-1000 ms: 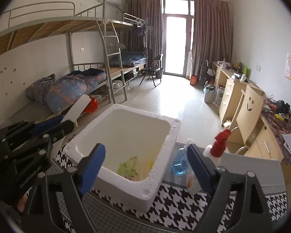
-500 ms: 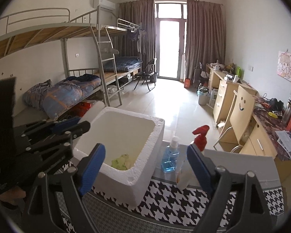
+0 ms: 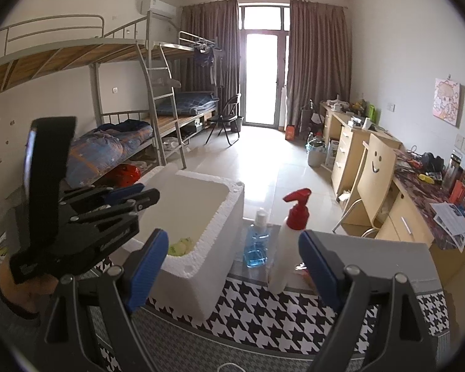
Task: Organize soft objects
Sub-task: 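Lower the left tool into the foam box and open to drop the cylinder, then bring both open tools back from the box to the table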
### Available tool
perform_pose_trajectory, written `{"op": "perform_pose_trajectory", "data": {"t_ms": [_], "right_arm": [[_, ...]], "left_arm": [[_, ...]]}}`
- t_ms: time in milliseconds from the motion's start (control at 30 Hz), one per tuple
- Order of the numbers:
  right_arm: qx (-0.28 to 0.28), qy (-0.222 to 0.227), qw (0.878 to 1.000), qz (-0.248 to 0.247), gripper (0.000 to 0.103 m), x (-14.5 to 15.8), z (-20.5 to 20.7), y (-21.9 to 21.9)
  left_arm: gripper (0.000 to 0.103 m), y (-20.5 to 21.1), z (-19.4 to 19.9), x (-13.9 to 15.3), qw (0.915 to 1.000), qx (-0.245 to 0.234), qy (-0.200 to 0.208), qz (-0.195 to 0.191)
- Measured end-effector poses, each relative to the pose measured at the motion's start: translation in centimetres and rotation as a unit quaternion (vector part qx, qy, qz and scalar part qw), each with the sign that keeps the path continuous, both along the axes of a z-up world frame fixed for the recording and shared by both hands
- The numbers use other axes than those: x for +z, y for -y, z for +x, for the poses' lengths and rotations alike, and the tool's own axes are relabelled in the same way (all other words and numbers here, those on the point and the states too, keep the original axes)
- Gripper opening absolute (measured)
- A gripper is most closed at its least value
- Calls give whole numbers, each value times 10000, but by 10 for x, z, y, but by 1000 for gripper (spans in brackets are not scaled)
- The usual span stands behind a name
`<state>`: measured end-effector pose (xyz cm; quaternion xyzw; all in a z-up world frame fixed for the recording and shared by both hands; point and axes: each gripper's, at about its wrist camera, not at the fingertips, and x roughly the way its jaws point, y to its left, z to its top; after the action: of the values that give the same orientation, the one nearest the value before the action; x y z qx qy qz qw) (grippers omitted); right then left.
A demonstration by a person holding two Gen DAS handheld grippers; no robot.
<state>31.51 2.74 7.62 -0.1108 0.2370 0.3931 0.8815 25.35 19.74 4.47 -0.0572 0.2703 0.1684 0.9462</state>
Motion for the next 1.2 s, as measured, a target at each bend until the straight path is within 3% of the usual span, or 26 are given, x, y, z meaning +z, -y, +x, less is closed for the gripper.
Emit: {"op": "perform_pose_trajectory", "data": {"t_ms": [33,67,133,167,433,1200], "right_arm": [[-21,-1,10000,-10,89,0,0,2],[-40,-1,10000,-14,89,-1,0,4],[-75,7,10000,-2,89,-1,-2,8],[-84,11,10000,-1,89,-1,-2,10],[-159,-25,9998,103,89,-2,0,23],[-204,68,9992,338,89,12,-26,55]], "left_arm": [[42,-1,2,-3,10000,66,-29,36],[65,-3,1,-4,9999,120,-37,16],[87,-6,-3,-5,9996,269,69,-30],[91,-8,-5,-4,9995,309,111,-33],[101,4,-13,4,9992,314,178,149],[102,41,-57,29,9981,187,520,281]]}}
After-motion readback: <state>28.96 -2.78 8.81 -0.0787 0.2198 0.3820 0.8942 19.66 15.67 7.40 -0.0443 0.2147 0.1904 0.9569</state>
